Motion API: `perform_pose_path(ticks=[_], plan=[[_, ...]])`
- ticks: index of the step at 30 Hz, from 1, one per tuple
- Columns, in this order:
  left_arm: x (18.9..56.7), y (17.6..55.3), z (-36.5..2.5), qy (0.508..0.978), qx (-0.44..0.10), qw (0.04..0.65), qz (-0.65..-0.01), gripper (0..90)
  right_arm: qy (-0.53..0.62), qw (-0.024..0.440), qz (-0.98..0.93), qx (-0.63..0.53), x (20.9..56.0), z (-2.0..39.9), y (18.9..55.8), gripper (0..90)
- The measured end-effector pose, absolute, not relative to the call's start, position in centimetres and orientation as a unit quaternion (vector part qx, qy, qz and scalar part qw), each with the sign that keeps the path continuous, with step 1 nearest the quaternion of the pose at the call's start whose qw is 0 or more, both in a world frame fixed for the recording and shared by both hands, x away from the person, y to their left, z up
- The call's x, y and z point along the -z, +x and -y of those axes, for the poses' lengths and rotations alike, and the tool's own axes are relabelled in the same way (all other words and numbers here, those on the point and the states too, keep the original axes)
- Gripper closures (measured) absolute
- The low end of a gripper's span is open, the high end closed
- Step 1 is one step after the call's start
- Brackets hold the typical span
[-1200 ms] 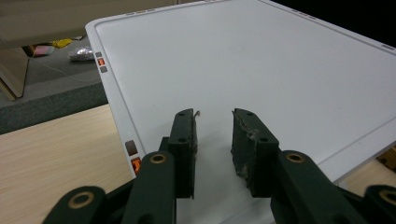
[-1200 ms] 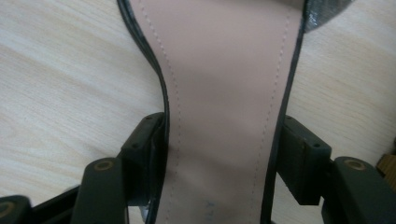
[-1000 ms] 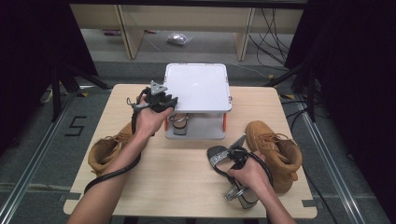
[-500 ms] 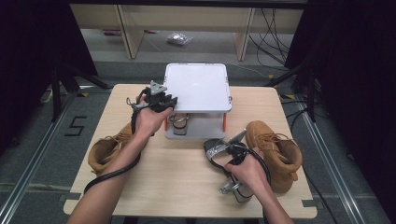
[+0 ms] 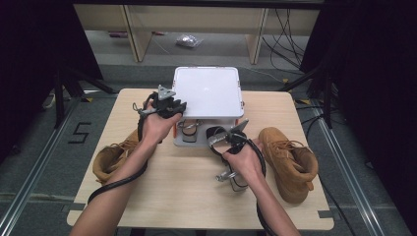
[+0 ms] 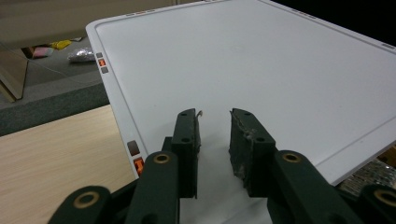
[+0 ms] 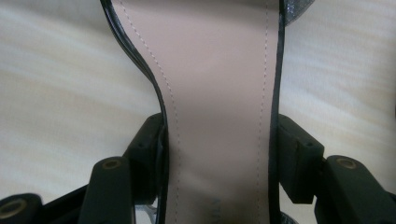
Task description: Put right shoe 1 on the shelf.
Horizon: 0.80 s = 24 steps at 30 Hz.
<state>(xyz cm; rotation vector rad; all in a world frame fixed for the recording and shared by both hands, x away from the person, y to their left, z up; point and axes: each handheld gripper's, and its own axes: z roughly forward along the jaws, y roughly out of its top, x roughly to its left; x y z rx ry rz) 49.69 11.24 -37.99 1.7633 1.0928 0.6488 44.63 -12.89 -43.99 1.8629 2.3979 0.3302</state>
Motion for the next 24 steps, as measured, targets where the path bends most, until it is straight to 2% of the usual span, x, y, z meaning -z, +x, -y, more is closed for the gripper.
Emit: perform_pose_path(ticks=[12,15,24], plan=[[38.0,49.7,-11.3,0.719,-0.263,0.465,-0.445,71.8,0.609,0.066,-0.783,-0.102,45.7,11.5,46.9,43.3],[38.0,49.7,-11.3,0.719,-0.263,0.464,-0.444,71.8,0.641,0.050,-0.759,-0.102,45.8,10.9,47.0,43.2],[38.0,49.7,-11.3,0.720,-0.264,0.464,-0.444,72.1,0.656,0.054,-0.746,-0.099,46.3,10.7,47.3,43.0]])
